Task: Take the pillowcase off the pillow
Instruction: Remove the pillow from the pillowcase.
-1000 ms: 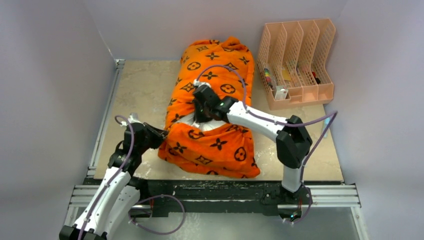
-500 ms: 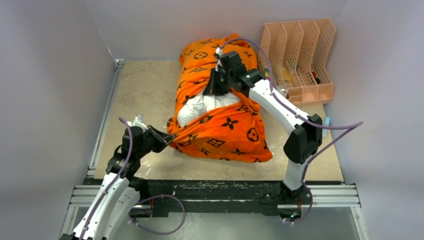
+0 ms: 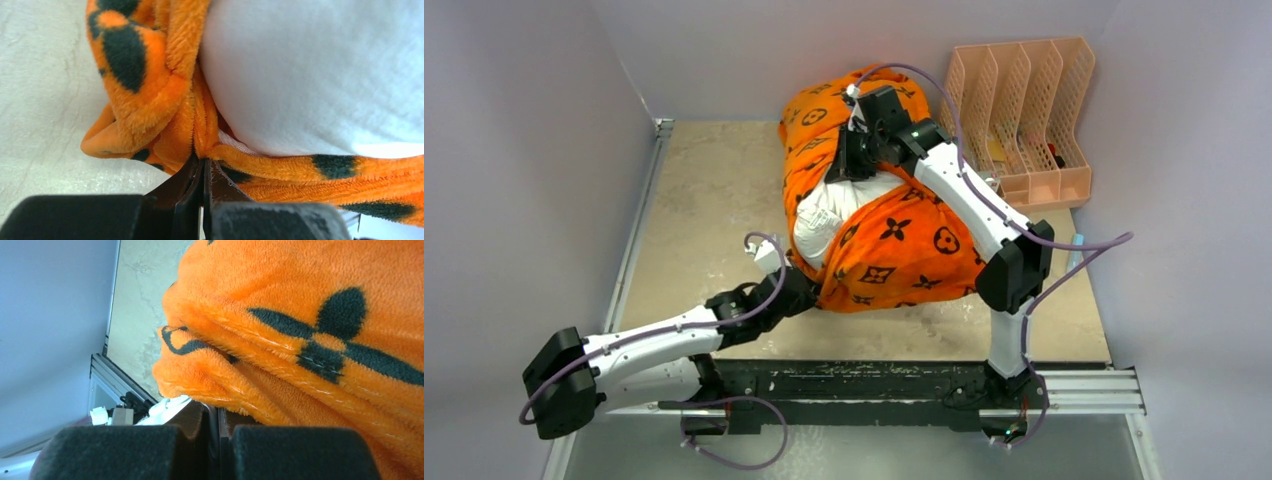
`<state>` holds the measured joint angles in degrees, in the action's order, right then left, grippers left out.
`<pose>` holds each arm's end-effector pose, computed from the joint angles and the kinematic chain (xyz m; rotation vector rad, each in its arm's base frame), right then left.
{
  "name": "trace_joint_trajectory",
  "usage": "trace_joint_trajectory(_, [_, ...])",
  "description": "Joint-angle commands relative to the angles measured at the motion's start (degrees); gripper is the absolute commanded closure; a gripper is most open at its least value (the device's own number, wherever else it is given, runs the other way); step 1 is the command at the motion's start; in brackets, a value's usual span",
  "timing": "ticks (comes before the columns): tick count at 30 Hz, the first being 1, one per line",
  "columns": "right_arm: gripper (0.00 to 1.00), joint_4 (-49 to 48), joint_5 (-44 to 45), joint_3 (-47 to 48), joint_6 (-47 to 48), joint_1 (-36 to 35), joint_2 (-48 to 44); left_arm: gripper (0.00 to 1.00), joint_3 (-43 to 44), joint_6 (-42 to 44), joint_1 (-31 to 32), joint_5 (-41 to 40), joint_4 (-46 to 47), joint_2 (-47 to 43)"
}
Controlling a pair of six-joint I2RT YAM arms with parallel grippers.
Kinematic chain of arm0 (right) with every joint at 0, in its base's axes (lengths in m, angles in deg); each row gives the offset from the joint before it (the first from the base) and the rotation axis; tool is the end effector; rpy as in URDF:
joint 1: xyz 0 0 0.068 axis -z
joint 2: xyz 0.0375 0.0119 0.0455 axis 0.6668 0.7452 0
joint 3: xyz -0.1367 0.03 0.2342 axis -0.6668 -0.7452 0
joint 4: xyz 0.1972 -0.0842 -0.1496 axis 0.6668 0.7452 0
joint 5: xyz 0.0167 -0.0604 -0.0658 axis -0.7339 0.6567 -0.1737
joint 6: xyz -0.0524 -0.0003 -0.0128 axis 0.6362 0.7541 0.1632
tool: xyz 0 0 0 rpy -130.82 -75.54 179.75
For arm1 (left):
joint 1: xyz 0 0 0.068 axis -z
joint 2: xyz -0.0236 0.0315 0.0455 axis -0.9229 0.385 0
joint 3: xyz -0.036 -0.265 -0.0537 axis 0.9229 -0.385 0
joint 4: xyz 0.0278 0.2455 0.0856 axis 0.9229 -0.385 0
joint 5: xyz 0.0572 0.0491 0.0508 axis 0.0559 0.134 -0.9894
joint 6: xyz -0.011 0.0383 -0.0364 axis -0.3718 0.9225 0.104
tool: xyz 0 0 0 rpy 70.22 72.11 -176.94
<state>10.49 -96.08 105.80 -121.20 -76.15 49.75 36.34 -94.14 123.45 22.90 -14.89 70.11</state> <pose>0.3637 0.2598 0.3815 -0.2111 2.2996 0.9291 0.1269 -0.1654 0.2081 -0.5116 2.2802 -0.7722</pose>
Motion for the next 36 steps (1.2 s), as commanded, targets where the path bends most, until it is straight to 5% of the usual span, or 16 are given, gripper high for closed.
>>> trace_joint_trajectory(1, [1.0, -18.54, 4.0, 5.38, -0.07, 1.51, -3.22, 1.0, -3.72, -2.24, 2.57, -5.67, -1.48, 0.28])
trace_joint_trajectory(5, [1.0, -18.81, 3.22, 5.7, 0.21, -0.03, -3.15, 0.99, -1.64, 5.06, 4.71, 0.9, 6.04, 7.67])
trace_joint_trajectory(9, [1.0, -13.75, 9.32, 4.96, 5.38, -2.94, -2.06, 0.65, 3.26, 8.76, 6.4, 2.49, 8.15, 8.79])
trace_joint_trajectory(13, [1.0, -15.37, 15.24, -11.79, 6.94, -2.84, -9.19, 0.38, 7.06, 11.14, 2.77, 1.75, 1.26, -0.33])
trace_joint_trajectory(21, [1.0, -19.66, 15.72, -24.65, 6.21, -0.75, -16.64, 0.31, 17.52, 14.89, -4.15, 3.29, -14.8, -6.7])
trace_joint_trajectory(26, [1.0, -19.9, 13.99, -25.36, 5.87, -0.59, -17.06, 0.21, 16.52, 8.47, -4.15, 1.04, -10.04, -10.94])
trace_joint_trajectory(36, [1.0, -20.65, 11.24, -25.62, 4.91, -0.57, -18.48, 0.19, 11.45, -10.89, -4.15, -8.88, 1.91, -10.38])
